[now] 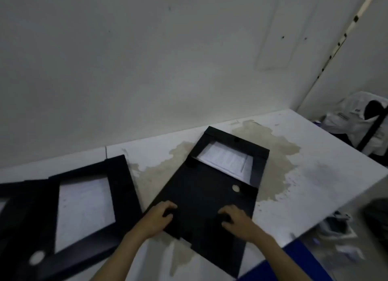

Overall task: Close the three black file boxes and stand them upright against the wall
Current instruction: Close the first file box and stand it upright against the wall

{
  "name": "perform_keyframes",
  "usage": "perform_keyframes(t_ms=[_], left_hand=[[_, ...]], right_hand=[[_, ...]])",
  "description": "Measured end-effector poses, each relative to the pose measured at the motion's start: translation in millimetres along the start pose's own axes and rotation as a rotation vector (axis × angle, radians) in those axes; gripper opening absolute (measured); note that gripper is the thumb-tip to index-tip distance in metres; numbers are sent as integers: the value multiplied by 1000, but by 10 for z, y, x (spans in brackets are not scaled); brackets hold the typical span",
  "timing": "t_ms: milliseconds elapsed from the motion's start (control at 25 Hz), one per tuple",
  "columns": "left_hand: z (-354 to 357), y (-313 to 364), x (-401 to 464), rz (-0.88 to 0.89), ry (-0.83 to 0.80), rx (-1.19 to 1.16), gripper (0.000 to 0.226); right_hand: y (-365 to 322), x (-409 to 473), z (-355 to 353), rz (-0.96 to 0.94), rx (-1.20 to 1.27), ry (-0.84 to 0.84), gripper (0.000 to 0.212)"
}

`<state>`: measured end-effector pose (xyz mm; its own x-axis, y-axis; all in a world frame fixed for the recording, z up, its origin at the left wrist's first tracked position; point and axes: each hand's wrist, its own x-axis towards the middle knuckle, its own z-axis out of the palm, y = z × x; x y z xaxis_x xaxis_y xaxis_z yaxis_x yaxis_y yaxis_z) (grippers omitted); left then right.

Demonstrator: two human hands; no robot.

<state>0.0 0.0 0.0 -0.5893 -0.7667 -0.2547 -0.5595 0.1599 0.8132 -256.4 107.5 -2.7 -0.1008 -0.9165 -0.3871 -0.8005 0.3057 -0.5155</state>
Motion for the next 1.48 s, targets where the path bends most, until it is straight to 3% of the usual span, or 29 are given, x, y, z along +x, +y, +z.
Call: perform_keyframes(t_ms=[40, 160, 320, 560, 680, 920, 1040, 1120, 1160, 1280, 1400, 1480], left_hand=[[137, -38, 6, -54, -23, 92, 35], [498, -153, -93, -145, -3, 299, 55], [706, -312, -370, -91, 26, 379, 66], [733, -382, -528, -108, 93, 312, 79], [784, -228, -481, -204, 197, 153, 77], [848, 29, -292, -356, 311, -27, 77], [785, 190, -225, -359, 371, -277, 74], [727, 352, -210, -355, 453, -455, 73], [703, 442, -199, -353, 513, -497, 73], [614, 675, -135, -291, 605, -526, 77], [422, 833, -128, -171, 536, -573, 75], [175, 851, -188, -126, 575, -601, 78]], right_hand=[[65, -50, 89, -5, -7, -61, 33], [109, -194, 403, -8, -131, -83, 85], [120, -272, 603, -38, -222, -7, 116], [-68, -301, 614, -27, -470, 49, 83], [-161, -319, 656, 19, -499, -125, 79], [-398, -300, 640, 69, -564, -246, 72], [-465, -323, 492, -25, -580, -269, 62], [-445, -327, 418, -190, -633, -198, 58], [-426, -314, 386, -287, -646, -95, 57], [-541, -325, 251, -368, -670, -58, 68], [-962, -338, 56, -450, -470, 29, 53], [-1192, -402, -25, -433, -240, 15, 41]])
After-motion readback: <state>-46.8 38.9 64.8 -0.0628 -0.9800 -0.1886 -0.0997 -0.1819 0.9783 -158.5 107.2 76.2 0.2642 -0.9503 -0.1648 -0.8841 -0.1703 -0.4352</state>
